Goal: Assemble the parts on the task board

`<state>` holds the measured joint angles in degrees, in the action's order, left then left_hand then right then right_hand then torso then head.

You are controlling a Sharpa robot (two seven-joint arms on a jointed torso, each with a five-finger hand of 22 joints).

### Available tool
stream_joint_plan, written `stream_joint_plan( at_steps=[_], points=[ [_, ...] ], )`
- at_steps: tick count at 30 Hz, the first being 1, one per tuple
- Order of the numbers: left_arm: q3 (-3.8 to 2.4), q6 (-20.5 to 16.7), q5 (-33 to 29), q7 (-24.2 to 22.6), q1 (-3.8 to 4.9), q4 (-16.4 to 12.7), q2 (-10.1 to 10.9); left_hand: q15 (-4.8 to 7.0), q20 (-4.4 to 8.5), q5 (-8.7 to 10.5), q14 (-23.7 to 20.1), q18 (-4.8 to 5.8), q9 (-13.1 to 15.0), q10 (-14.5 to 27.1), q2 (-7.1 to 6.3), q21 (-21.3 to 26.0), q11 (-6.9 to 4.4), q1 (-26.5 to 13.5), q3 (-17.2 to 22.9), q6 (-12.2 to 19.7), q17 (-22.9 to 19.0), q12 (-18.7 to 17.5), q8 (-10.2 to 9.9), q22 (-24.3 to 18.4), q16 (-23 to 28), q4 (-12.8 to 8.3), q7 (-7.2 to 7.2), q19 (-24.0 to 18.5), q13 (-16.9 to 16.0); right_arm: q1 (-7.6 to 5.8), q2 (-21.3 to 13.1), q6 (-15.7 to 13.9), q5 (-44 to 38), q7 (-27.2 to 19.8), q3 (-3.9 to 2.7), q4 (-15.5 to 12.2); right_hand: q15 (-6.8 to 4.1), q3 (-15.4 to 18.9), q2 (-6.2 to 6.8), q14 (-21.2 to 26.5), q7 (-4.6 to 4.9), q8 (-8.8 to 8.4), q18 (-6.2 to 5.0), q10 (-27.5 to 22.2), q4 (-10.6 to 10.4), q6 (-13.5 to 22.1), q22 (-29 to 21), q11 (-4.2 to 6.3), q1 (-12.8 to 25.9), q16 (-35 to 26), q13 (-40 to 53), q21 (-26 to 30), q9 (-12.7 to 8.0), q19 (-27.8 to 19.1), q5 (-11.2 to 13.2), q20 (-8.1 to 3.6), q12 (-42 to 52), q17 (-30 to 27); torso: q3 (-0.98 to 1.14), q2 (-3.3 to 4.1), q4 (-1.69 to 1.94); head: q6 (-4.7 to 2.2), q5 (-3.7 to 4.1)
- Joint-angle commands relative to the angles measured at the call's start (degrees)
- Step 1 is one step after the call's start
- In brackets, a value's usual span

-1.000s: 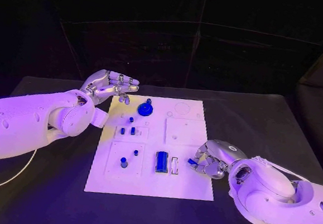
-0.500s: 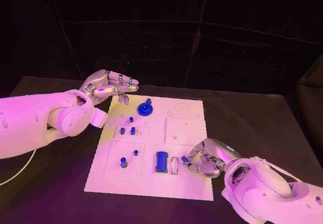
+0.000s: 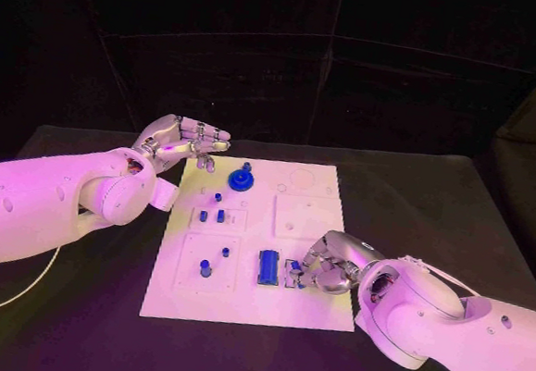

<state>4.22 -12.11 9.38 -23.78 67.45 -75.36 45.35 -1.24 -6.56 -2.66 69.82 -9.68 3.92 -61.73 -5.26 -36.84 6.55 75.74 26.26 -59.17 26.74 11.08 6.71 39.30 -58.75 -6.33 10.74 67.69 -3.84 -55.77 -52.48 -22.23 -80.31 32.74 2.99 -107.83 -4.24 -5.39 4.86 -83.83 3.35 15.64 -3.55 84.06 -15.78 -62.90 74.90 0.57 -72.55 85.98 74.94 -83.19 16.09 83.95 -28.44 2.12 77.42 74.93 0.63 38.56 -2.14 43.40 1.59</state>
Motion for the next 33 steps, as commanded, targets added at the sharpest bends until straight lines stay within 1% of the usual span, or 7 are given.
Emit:
stream_joint_plan(
  at_steps=[1, 7, 19, 27, 30, 31, 33],
  points=[
    [-0.04, 0.7, -0.2, -0.2, 0.08, -0.1, 0.0, -0.1, -0.3, -0.16, -0.3, -0.78, 0.0, 0.4, 0.56, 0.4, 0.06, 0.1, -0.4, 0.5, -0.1, 0.2, 0.4, -0.1, 0.0, -0.1, -0.03, -0.3, 0.0, -0.06, 0.5, 0.3, -0.2, 1.9, -0.01, 0.3, -0.49, 0.6, -0.01, -4.7, 0.0, 0.38, 0.84, 1.6, -0.3, -0.6, 2.8, 0.51, 1.0, 0.3, 6.0, -0.2, 0.2, 0.8, -0.4, -0.45, 0.3, 7.6, 0.01, 0.0, 0.06, -0.03, -0.15],
    [-0.04, 0.7, -0.2, -0.1, 0.08, -0.1, 0.0, -0.1, -0.3, -0.16, -0.3, -0.78, 0.0, 0.4, 0.56, 0.4, 0.06, 0.1, -0.4, 0.5, -0.1, 0.2, 0.4, -0.1, 0.0, -0.1, -0.03, -0.3, 0.0, -0.06, 1.2, 0.6, -0.5, 2.8, -0.01, 0.6, -0.66, 1.7, -0.35, -4.7, -0.23, 0.58, 0.85, 1.8, -0.6, -1.0, 2.8, 0.7, 2.1, 0.4, 6.2, -0.2, 0.8, 0.8, -1.9, -0.64, 0.6, 7.7, 0.03, 0.01, -0.09, 0.09, -0.34],
    [-0.04, 0.8, -0.2, 0.0, 0.08, 0.1, -0.2, -0.09, -0.3, -0.15, -0.3, -0.78, 0.1, 0.4, 0.57, 0.4, 0.06, 0.1, -0.4, 0.5, -0.1, 0.2, 0.4, -0.1, 0.0, -0.1, -0.03, -0.3, 0.0, -0.07, 2.5, 1.2, -0.6, 3.2, -0.02, 0.9, -0.76, 2.3, -0.49, -4.7, -0.41, 0.82, 0.85, 1.8, -0.6, -1.3, 2.8, 0.83, 2.4, 0.3, 6.2, -0.2, 1.1, 0.8, -2.0, -0.72, 0.5, 7.6, 0.07, 0.0, -0.05, 0.19, -0.61],
    [-0.04, 0.9, -0.2, 0.0, 0.08, 0.1, -0.2, -0.08, -0.3, -0.15, -0.3, -0.78, 0.1, 0.4, 0.58, 0.4, 0.05, 0.1, -0.4, 0.5, -0.1, 0.2, 0.4, -0.1, -0.1, -0.1, -0.03, -0.3, 0.0, -0.07, 2.8, 1.2, -0.7, 3.3, -0.02, 1.3, -0.8, 2.5, -0.56, -4.7, -0.47, 0.91, 0.83, 1.8, -0.6, -1.4, 2.7, 0.89, 2.5, 0.3, 6.2, -0.2, 1.3, 0.8, -1.9, -0.76, 0.4, 7.6, 0.0, -0.04, -0.01, 0.22, -0.42],
    [-0.04, 0.9, -0.2, 0.0, 0.08, 0.1, -0.2, -0.08, -0.3, -0.15, -0.3, -0.78, 0.1, 0.4, 0.58, 0.4, 0.05, 0.1, -0.4, 0.5, -0.1, 0.2, 0.4, -0.1, -0.1, -0.1, -0.03, -0.3, 0.0, -0.07, 2.9, 1.2, -0.9, 3.4, -0.02, 1.5, -0.86, 3.5, -0.76, -4.6, -0.52, 1.02, 0.84, 1.8, -0.7, -1.5, 2.7, 0.94, 3.3, 0.3, 6.2, -0.2, 1.6, 0.8, -0.1, -0.84, 0.4, 7.5, 0.01, -0.04, 0.01, 0.22, -0.39],
    [-0.04, 0.9, -0.2, 0.0, 0.08, 0.1, -0.2, -0.08, -0.3, -0.15, -0.3, -0.78, 0.1, 0.4, 0.58, 0.4, 0.05, 0.1, -0.4, 0.5, -0.1, 0.2, 0.4, -0.1, -0.1, -0.1, -0.03, -0.3, 0.0, -0.07, 2.9, 1.2, -0.9, 3.5, -0.02, 1.5, -0.87, 4.0, -0.87, -4.6, -0.53, 1.07, 0.84, 1.8, -0.8, -1.5, 2.7, 0.95, 3.8, 0.2, 6.2, -0.2, 1.7, 0.8, 1.3, -0.86, 0.4, 7.5, 0.0, -0.03, 0.02, 0.21, -0.38],
    [-0.04, 0.9, -0.2, 0.0, 0.08, 0.0, -0.2, -0.08, -0.3, -0.15, -0.3, -0.78, 0.1, 0.4, 0.58, 0.4, 0.05, 0.1, -0.4, 0.5, -0.1, 0.2, 0.4, -0.1, -0.1, -0.1, -0.03, -0.3, 0.0, -0.07, 2.9, 1.2, -1.0, 3.5, -0.02, 1.6, -0.88, 5.3, -1.33, -4.6, -0.56, 1.15, 0.83, 1.8, -0.8, -1.5, 2.7, 0.97, 5.2, 0.2, 6.1, -0.1, 2.1, 0.8, 6.0, -0.89, 0.3, 7.4, 0.03, 0.01, 0.06, 0.17, -0.36]
  ],
)
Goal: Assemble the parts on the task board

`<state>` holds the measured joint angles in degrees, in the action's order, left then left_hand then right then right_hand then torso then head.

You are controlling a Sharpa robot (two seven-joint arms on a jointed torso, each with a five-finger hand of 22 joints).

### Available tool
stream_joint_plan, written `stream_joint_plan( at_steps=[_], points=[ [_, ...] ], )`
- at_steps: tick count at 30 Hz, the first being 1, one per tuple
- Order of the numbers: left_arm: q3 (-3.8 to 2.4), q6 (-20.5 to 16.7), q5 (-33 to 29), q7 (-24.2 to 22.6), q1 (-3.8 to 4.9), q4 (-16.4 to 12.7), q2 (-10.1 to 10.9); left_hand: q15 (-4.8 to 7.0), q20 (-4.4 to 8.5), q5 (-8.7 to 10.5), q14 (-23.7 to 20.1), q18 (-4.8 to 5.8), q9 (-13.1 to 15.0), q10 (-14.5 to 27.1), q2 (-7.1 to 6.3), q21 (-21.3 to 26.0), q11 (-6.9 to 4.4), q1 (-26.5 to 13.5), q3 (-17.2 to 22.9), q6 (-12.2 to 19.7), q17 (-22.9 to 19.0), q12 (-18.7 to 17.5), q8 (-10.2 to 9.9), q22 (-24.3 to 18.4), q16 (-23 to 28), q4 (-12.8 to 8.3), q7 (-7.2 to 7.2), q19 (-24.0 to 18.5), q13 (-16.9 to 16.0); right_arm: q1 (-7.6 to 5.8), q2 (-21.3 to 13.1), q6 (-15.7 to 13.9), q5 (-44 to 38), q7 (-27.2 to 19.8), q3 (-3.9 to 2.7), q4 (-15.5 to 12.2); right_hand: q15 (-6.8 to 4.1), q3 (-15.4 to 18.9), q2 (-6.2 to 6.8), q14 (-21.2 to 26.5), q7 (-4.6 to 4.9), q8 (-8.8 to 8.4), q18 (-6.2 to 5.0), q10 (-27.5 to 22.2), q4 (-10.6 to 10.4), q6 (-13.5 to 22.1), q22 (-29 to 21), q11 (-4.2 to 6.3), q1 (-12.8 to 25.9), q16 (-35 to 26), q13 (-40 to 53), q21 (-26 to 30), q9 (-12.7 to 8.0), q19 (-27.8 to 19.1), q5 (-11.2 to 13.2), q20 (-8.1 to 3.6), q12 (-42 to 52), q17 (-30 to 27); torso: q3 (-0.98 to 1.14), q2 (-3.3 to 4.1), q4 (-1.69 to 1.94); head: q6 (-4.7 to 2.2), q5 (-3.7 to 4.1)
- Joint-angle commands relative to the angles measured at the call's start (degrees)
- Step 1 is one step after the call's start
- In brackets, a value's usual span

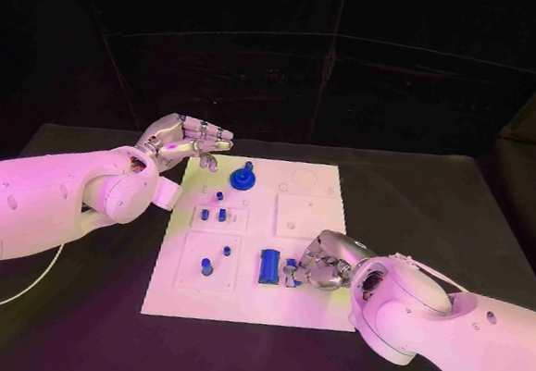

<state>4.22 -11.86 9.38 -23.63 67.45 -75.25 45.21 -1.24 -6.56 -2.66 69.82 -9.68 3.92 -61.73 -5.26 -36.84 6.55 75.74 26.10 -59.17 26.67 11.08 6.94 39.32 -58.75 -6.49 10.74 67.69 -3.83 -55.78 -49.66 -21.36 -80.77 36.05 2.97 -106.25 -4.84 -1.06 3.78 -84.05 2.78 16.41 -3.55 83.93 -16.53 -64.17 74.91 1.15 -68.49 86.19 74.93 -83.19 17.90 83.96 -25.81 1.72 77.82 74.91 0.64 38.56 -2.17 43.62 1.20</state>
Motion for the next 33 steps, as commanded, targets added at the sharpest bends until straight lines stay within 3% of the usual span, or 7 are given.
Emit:
stream_joint_plan(
  at_steps=[1, 3, 6, 14, 24, 33],
  points=[
    [-0.04, 0.6, -0.2, -0.1, 0.08, -0.1, 0.0, -0.09, -0.3, -0.15, -0.3, -0.78, 0.1, 0.4, 0.58, 0.4, 0.05, 0.1, -0.3, 0.5, -0.1, 0.2, 0.2, -0.1, -0.1, 0.0, -0.03, -0.3, 0.0, -0.06, 0.1, 0.3, -0.6, 0.2, 0.0, 0.0, -0.3, 1.5, -0.42, -4.4, -0.01, 0.38, 0.83, 1.9, 0.0, -0.2, 2.7, 0.4, 1.6, -0.1, 6.1, -0.1, 0.4, 0.8, 5.0, -0.49, -0.2, 7.3, 0.02, 0.02, 0.09, -0.06, 0.03],
    [-0.04, 0.6, -0.2, -0.1, 0.08, -0.1, 0.0, -0.09, -0.3, -0.15, -0.3, -0.78, 0.1, 0.4, 0.58, 0.4, 0.05, 0.1, -0.3, 0.5, -0.1, 0.2, 0.2, -0.1, -0.1, 0.0, -0.03, -0.3, 0.0, -0.07, 0.1, 0.3, -0.6, 0.2, 0.0, 0.0, -0.32, 2.8, -0.85, -4.3, -0.03, 0.38, 0.81, 1.9, -0.1, -0.1, 2.6, 0.42, 2.8, -0.2, 6.0, 0.0, 0.7, 0.8, 8.7, -0.51, -0.3, 7.1, 0.01, 0.01, 0.09, -0.06, 0.05],
    [-0.04, 0.6, -0.2, -0.1, 0.08, -0.1, 0.0, -0.09, -0.3, -0.15, -0.3, -0.78, 0.1, 0.4, 0.58, 0.4, 0.05, 0.1, -0.3, 0.5, -0.1, 0.2, 0.2, -0.1, -0.1, 0.0, -0.03, -0.3, 0.0, -0.07, 0.1, 0.2, -0.6, 0.0, 0.0, 0.0, -0.35, 4.8, -1.41, -4.3, -0.07, 0.42, 0.8, 1.9, -0.1, 0.0, 2.6, 0.43, 4.1, -0.2, 6.1, 0.0, 1.2, 0.8, 12.3, -0.53, -0.4, 7.1, 0.0, -0.02, 0.06, -0.07, 0.03],
    [-0.04, 0.8, -0.2, 0.0, 0.08, 0.0, 0.0, -0.09, -0.3, -0.15, -0.3, -0.78, 0.1, 0.4, 0.58, 0.4, 0.05, 0.1, -0.3, 0.5, -0.1, 0.2, 0.2, -0.1, -0.1, 0.0, -0.03, -0.3, 0.0, -0.07, 0.0, -0.1, -0.6, -0.9, 0.0, -0.1, -0.35, 8.3, -3.36, -4.4, -0.1, 0.51, 0.8, 1.9, -0.3, 0.1, 2.6, 0.47, 8.1, -0.3, 6.1, 0.1, 2.1, 0.8, 16.2, -0.55, -0.4, 7.1, 0.02, -0.03, 0.04, -0.02, 0.02],
    [-0.04, 0.9, -0.2, 0.0, 0.08, -0.1, 0.0, -0.09, -0.3, -0.15, -0.4, -0.78, 0.1, 0.5, 0.56, 0.4, 0.07, 0.1, -0.3, 0.5, -0.1, 0.3, 0.2, -0.1, -0.1, 0.0, -0.02, -0.3, 0.0, -0.06, -0.6, 0.5, -0.1, -1.8, 0.0, -0.8, -0.49, 9.3, -4.95, -4.4, -0.4, 0.97, 0.82, 2.2, -0.2, -0.6, 2.7, 0.66, 8.6, -0.1, 6.6, 0.0, 2.8, 0.8, 15.8, -0.62, 0.2, 7.5, 0.02, -0.01, -0.06, -0.06, 0.01],
    [-0.04, 1.0, -0.2, 0.0, 0.08, -0.1, 0.0, -0.08, -0.29, -0.16, -0.4, -0.79, 0.1, 0.5, 0.68, 0.4, 0.05, 0.2, -0.2, 0.5, -0.2, 0.3, 0.3, -0.1, -0.1, 0.0, -0.04, -0.3, 0.0, -0.06, -0.8, 1.2, 0.3, -2.1, 0.0, -1.2, -0.59, 9.6, -5.75, -4.5, -0.55, 1.16, 0.83, 2.3, -0.2, -0.9, 2.8, 0.79, 8.4, -0.1, 6.8, 0.0, 3.0, 0.9, 15.3, -0.7, 0.3, 7.6, 0.0, -0.05, 0.14, -0.19, 0.18]
  ],
)
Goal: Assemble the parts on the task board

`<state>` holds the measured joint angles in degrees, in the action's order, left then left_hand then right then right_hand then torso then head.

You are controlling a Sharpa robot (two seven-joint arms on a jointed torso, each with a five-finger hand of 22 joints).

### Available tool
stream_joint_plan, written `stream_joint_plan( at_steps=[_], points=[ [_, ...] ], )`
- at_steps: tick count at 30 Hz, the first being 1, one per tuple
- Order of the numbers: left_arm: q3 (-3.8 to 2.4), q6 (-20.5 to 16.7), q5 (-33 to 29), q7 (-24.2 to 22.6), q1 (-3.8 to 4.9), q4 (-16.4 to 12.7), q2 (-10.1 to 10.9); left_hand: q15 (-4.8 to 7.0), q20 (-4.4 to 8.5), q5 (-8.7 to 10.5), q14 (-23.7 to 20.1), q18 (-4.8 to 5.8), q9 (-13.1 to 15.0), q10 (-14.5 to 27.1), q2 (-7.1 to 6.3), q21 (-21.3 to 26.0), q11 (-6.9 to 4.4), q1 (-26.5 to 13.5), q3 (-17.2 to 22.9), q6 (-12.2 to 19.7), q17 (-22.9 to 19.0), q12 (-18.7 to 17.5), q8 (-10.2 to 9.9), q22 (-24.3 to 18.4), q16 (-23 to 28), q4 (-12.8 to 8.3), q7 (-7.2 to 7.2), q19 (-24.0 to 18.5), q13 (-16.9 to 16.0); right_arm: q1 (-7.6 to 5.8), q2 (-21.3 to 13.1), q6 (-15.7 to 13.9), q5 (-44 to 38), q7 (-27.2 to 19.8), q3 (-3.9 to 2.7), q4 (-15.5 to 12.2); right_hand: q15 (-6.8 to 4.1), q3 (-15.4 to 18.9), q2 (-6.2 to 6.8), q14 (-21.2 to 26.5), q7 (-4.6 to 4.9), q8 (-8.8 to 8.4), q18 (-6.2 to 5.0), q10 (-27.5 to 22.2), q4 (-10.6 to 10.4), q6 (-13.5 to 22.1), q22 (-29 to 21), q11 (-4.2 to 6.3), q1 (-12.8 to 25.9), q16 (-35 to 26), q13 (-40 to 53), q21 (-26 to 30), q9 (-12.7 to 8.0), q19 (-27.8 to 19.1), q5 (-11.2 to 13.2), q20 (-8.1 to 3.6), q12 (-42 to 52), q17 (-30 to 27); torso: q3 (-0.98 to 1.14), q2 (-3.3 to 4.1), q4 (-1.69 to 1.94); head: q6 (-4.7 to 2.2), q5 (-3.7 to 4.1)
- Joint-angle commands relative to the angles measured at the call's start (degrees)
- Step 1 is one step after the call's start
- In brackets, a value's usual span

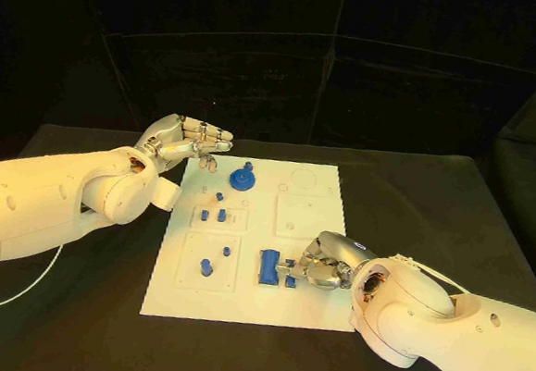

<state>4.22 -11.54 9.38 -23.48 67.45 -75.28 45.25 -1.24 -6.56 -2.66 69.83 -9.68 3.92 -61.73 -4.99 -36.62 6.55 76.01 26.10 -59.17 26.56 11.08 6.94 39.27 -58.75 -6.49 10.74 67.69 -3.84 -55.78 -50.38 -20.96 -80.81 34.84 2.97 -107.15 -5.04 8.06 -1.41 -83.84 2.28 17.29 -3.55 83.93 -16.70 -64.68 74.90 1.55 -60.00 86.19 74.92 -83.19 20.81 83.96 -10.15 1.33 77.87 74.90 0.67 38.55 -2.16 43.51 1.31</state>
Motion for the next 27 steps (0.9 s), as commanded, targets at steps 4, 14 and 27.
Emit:
stream_joint_plan(
  at_steps=[4, 14, 27],
  points=[
    [-0.04, 0.7, -0.2, -0.2, 0.08, -0.1, 0.0, -0.08, -0.29, -0.16, -0.4, -0.79, 0.1, 0.5, 0.41, 0.2, 0.06, -0.1, -0.2, 0.5, 0.0, 0.3, 0.3, -0.1, -0.1, -0.1, -0.04, -0.3, 0.0, -0.06, -0.3, 1.0, 0.4, -0.9, 0.01, -0.3, -0.48, 0.9, -0.98, -4.7, -0.13, 0.31, 0.83, 2.3, 0.2, -0.4, 2.8, 0.48, -1.3, -0.1, 6.8, 0.0, 0.4, 0.9, -1.9, -0.42, 0.3, 7.6, -0.02, 0.0, 0.09, -0.16, 0.01],
    [-0.04, 0.7, -0.2, -0.1, 0.08, 0.0, 0.0, -0.07, -0.28, -0.16, -0.4, -0.8, 0.1, 0.6, 0.46, 0.2, 0.05, 0.0, -0.2, 0.6, -0.1, 0.3, 0.3, -0.1, -0.1, -0.1, -0.05, -0.3, 0.0, -0.06, -1.3, 3.5, 1.8, -3.2, 0.01, -0.9, -0.51, 1.3, 0.02, -4.7, -0.05, 0.11, 0.84, 2.3, 3.6, 0.0, 2.8, 0.46, -9.2, -0.1, 6.8, 0.1, 1.1, 0.9, -2.6, -0.51, 0.1, 7.5, 0.0, 0.06, 0.08, -0.17, -0.02],
    [-0.03, 0.7, -0.2, 0.0, 0.08, 0.1, -0.1, -0.07, -0.28, -0.16, -0.4, -0.8, 0.1, 0.6, 0.46, 0.2, 0.05, 0.0, -0.2, 0.6, -0.1, 0.3, 0.3, -0.1, -0.1, -0.1, -0.05, -0.3, 0.0, -0.07, -2.6, 4.3, 2.6, -4.6, 0.01, -0.6, -0.47, 1.8, -0.03, -4.7, 0.02, 0.07, 0.86, 2.3, 3.4, 0.0, 2.9, 0.39, -9.1, -0.1, 6.9, 0.0, 1.2, 0.9, -2.2, -0.47, 0.1, 7.6, -0.02, 0.01, 0.04, -0.12, 0.02]
  ],
)
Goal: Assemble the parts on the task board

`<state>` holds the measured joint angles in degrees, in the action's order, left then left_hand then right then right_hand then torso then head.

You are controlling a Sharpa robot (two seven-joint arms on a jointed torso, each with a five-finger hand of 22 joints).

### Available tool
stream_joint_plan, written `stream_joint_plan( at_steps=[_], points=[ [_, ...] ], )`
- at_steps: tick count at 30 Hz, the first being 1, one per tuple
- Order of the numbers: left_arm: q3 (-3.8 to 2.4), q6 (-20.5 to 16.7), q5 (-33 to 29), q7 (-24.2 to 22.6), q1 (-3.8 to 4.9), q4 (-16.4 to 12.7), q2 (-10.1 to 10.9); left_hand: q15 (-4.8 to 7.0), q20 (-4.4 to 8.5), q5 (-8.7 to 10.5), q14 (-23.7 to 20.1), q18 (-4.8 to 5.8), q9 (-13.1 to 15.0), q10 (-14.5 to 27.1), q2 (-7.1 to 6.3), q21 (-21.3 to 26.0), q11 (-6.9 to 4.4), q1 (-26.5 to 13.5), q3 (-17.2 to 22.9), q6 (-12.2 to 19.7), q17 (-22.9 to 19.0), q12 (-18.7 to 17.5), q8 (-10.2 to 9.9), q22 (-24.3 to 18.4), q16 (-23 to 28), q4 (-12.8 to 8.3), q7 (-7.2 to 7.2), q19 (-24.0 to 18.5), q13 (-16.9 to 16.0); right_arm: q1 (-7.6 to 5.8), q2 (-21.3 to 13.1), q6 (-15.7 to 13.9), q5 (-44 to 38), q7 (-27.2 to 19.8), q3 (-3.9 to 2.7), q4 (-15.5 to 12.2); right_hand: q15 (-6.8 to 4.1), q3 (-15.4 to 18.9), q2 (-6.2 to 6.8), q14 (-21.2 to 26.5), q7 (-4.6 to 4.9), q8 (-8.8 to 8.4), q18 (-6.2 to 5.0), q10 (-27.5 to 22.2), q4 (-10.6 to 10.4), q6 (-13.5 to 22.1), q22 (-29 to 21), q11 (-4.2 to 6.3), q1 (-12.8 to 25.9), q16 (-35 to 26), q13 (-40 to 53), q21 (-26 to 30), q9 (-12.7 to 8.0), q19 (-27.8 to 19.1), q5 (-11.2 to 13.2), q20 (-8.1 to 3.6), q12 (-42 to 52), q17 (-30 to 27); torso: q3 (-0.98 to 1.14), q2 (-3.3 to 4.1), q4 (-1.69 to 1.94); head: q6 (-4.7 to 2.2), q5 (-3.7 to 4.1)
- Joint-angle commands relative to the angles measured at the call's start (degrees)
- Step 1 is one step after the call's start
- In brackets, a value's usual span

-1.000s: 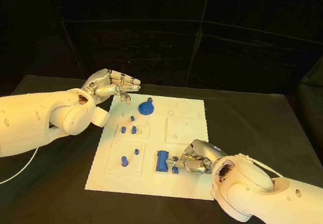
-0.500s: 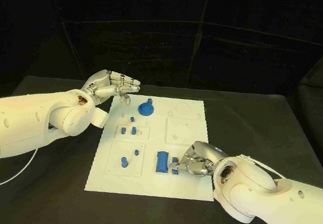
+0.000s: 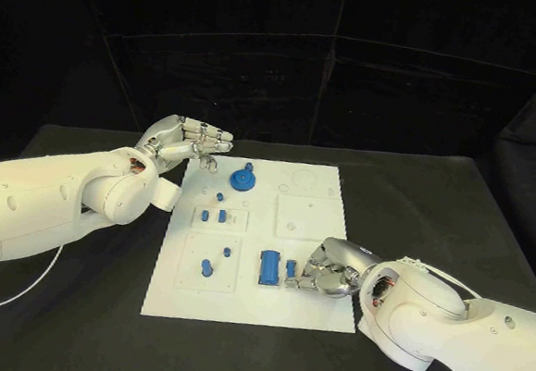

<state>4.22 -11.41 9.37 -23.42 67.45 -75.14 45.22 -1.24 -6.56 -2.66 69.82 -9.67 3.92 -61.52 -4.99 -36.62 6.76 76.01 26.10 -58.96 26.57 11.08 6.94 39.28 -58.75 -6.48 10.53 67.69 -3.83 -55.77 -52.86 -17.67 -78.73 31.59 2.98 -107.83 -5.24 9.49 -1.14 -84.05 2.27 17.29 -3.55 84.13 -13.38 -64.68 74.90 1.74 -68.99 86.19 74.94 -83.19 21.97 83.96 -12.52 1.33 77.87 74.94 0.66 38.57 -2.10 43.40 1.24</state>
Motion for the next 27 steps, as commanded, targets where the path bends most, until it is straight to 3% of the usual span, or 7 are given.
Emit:
stream_joint_plan(
  at_steps=[1, 16, 22, 25, 27],
  points=[
    [-0.04, 0.6, -0.2, -0.1, 0.08, 0.0, -0.1, -0.06, -0.28, -0.16, -0.4, -0.8, 0.1, 0.4, 0.47, 0.2, -0.16, 0.0, -0.2, 0.4, -0.1, 0.3, 0.3, -0.1, -0.1, -0.1, 0.17, -0.3, 0.0, -0.07, -0.1, 1.1, 0.5, -1.3, -0.01, 0.1, -0.26, 0.3, -0.33, -4.5, 0.03, 0.07, 0.86, 2.1, 0.0, 0.0, 2.9, 0.2, -0.1, -0.1, 6.8, 0.0, 0.1, 0.9, 0.2, -0.47, 0.1, 7.6, -0.02, -0.02, -0.01, 0.01, 0.1],
    [-0.03, 0.7, -0.2, 0.1, 0.08, 0.1, -0.1, -0.06, -0.27, -0.16, -0.4, -0.8, 0.0, 0.4, 0.49, 0.2, -0.15, 0.1, -0.2, 0.4, -0.1, 0.4, 0.3, -0.1, -0.1, -0.2, 0.17, -0.3, 0.0, -0.08, 0.9, 2.6, 0.2, -1.1, -0.01, 2.5, -0.26, 0.4, -1.25, -4.5, -0.02, 0.04, 0.87, 2.1, 0.4, 0.0, 3.0, 0.23, -1.2, -0.1, 6.9, 0.0, 0.3, 0.9, 0.0, -0.45, 0.2, 7.6, 0.0, 0.02, 0.06, -0.03, 0.04],
    [-0.03, 0.7, -0.2, 0.1, 0.08, 0.1, -0.2, -0.06, -0.27, -0.16, -0.4, -0.8, 0.0, 0.4, 0.49, 0.2, -0.15, 0.1, -0.2, 0.4, -0.1, 0.4, 0.3, -0.1, -0.1, -0.2, 0.17, -0.3, 0.0, -0.08, 1.3, 2.9, 0.2, -1.5, -0.01, 2.9, -0.26, 0.7, -1.01, -4.5, 0.01, -0.03, 0.86, 2.1, 0.9, 0.1, 3.0, 0.21, -2.1, -0.1, 6.9, 0.0, 0.4, 0.9, 0.0, -0.44, 0.1, 7.5, 0.0, 0.03, 0.07, 0.01, 0.02],
    [-0.03, 0.7, -0.2, 0.1, 0.08, 0.1, -0.1, -0.06, -0.27, -0.16, -0.4, -0.8, 0.0, 0.4, 0.49, 0.2, -0.15, 0.1, -0.2, 0.4, -0.1, 0.4, 0.3, -0.1, -0.1, -0.2, 0.17, -0.3, 0.0, -0.08, 1.1, 2.3, 0.3, -3.0, -0.01, 2.6, -0.2, 1.4, -0.33, -4.4, 0.13, -0.13, 0.86, 2.0, 0.9, 0.2, 2.9, 0.12, -1.8, -0.2, 6.9, 0.1, 0.4, 0.9, 0.1, -0.42, 0.0, 7.5, 0.0, -0.03, -0.07, 0.02, -0.02],
    [-0.03, 0.7, -0.2, 0.1, 0.08, 0.1, -0.1, -0.06, -0.27, -0.16, -0.4, -0.8, 0.0, 0.4, 0.49, 0.2, -0.15, 0.1, -0.2, 0.4, -0.1, 0.4, 0.3, -0.1, -0.1, -0.2, 0.17, -0.3, 0.0, -0.08, 0.7, 1.6, 1.2, -5.2, -0.01, 2.4, -0.06, 3.0, 1.61, -4.4, 0.38, -0.5, 0.79, 1.8, 0.5, 0.9, 2.6, -0.08, -0.7, -0.4, 6.5, 0.3, 0.4, 0.7, 0.7, -0.34, -0.5, 7.2, 0.02, -0.03, -0.06, 0.0, -0.02]
  ],
)
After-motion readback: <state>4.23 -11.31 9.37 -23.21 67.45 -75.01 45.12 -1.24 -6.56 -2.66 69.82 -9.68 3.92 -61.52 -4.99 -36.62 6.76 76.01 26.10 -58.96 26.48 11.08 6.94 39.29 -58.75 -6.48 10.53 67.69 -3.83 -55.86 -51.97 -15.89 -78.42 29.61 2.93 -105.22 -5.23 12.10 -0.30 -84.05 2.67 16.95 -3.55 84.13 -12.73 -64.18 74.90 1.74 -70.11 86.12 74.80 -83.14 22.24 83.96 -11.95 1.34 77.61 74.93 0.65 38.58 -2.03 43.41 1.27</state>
